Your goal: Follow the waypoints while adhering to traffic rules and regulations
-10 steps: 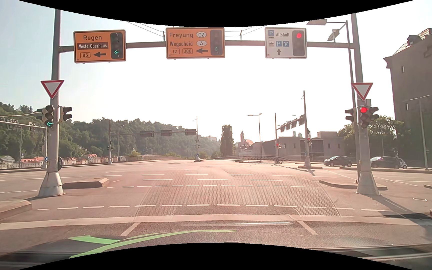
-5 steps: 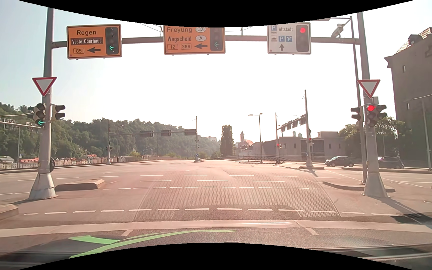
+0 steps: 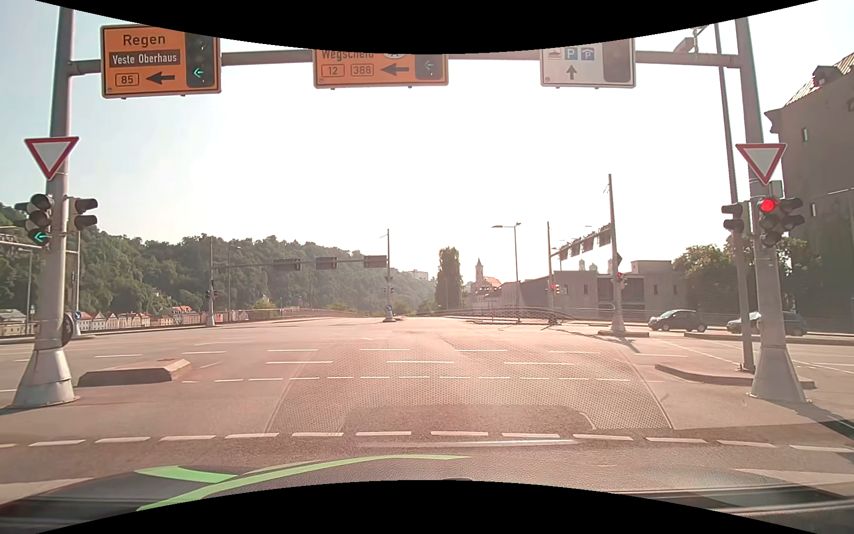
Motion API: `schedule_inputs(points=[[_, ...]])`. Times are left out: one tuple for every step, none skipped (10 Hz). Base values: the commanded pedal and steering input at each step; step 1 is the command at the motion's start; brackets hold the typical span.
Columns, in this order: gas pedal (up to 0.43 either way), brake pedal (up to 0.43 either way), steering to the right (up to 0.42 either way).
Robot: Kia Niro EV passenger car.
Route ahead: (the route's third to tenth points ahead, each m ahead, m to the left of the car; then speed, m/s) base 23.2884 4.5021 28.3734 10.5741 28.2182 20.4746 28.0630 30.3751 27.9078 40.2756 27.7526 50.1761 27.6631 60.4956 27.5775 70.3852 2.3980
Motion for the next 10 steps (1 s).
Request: schedule_inputs(points=[[0.339, 0.0, -0.003], [0.339, 0.0, -0.003], [0.339, 0.0, -0.003], [0.339, 0.0, -0.003], [0.339, 0.0, -0.003], [0.339, 0.0, -0.003], [0.339, 0.0, -0.003], [0.339, 0.0, -0.003], [0.339, 0.0, -0.003], [0.339, 0.0, -0.003]])
